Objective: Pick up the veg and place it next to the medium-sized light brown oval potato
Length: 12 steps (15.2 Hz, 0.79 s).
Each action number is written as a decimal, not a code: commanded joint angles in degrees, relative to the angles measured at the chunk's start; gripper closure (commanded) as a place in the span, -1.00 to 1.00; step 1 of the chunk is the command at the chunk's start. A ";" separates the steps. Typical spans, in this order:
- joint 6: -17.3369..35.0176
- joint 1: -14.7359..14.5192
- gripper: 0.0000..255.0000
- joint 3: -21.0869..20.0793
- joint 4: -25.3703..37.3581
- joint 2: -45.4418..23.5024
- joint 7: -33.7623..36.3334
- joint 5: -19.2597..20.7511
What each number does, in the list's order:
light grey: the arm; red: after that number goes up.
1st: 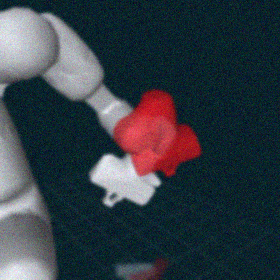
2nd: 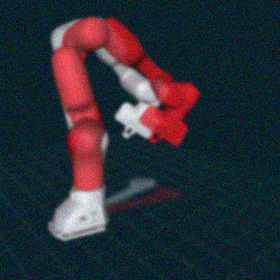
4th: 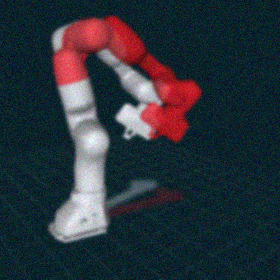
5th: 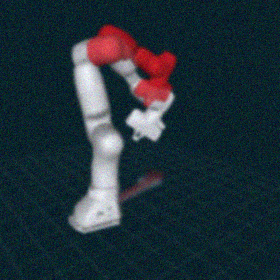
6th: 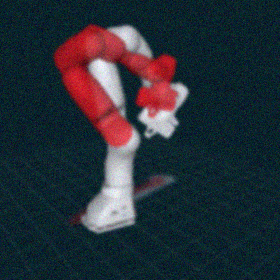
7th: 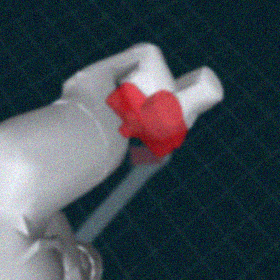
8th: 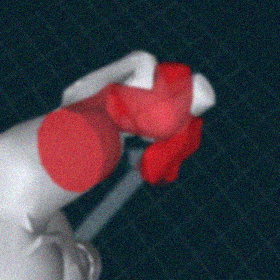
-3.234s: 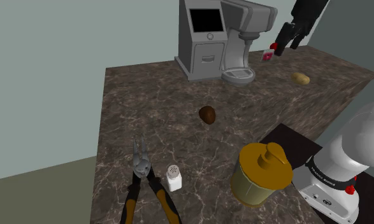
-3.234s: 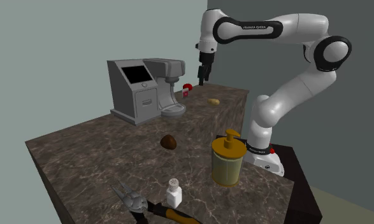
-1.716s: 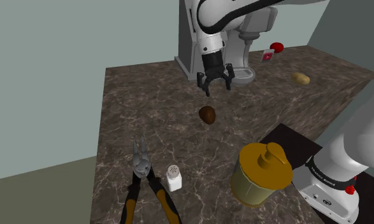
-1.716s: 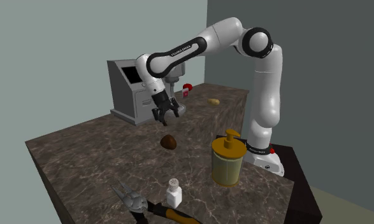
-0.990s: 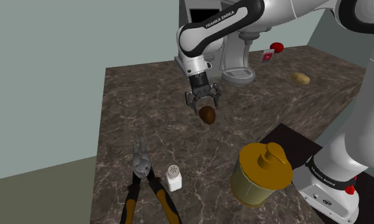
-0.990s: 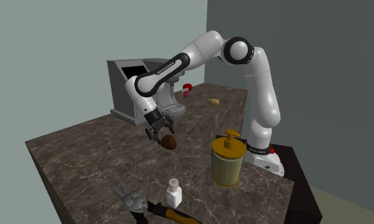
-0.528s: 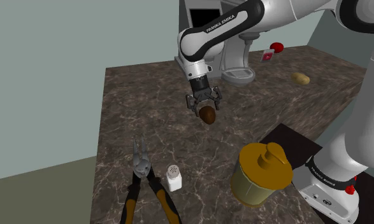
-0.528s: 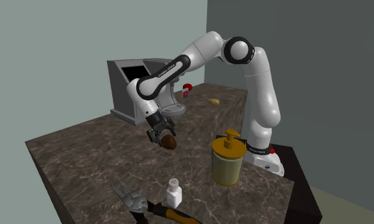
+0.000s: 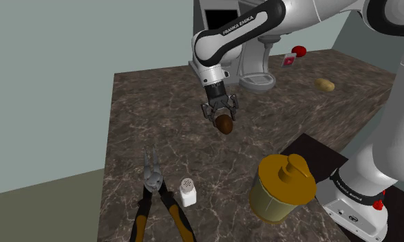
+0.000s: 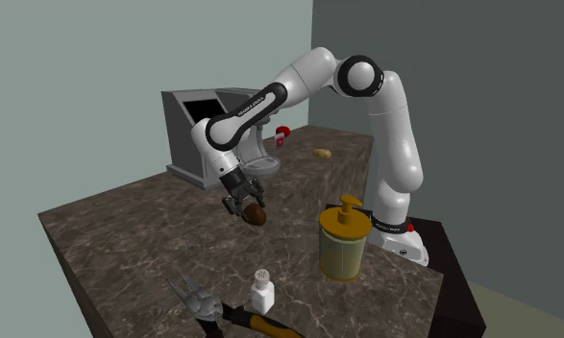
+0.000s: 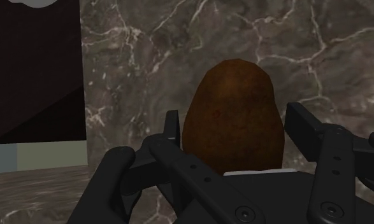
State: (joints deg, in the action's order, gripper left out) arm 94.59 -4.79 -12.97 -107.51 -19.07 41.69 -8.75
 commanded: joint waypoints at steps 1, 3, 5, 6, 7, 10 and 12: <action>-0.01 0.00 1.00 0.00 -0.01 -0.02 0.00 0.00; -0.01 0.00 1.00 0.00 -0.02 -0.01 0.00 0.00; -0.62 0.04 1.00 -0.02 0.21 0.39 0.05 -0.06; -1.27 0.08 1.00 -0.04 0.48 0.77 0.12 -0.12; -1.93 0.11 1.00 -0.07 0.79 1.12 0.19 -0.18; -3.90 0.21 1.00 -0.12 1.77 2.16 0.41 -0.36; -5.24 0.27 1.00 -0.16 2.48 2.80 0.57 -0.48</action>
State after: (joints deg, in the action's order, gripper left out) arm 90.12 -4.56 -13.12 -105.48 -16.59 42.18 -9.19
